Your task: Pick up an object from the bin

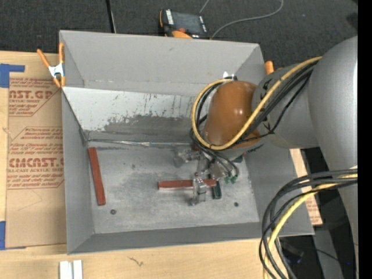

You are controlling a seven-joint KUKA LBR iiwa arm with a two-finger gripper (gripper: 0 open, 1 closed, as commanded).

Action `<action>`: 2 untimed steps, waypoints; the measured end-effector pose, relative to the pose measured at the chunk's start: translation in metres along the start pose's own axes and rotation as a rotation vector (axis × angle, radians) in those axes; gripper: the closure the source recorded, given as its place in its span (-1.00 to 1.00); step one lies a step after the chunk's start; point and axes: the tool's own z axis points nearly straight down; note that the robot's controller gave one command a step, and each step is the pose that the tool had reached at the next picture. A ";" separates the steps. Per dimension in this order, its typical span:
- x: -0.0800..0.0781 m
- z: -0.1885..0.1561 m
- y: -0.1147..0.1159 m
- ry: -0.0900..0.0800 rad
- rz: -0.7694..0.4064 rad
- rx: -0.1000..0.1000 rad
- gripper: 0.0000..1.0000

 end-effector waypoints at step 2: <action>0.006 -0.156 -0.073 -0.013 -0.334 0.011 1.00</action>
Offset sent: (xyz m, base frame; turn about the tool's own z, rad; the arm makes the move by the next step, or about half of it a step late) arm 0.0000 0.0000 0.0000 0.0000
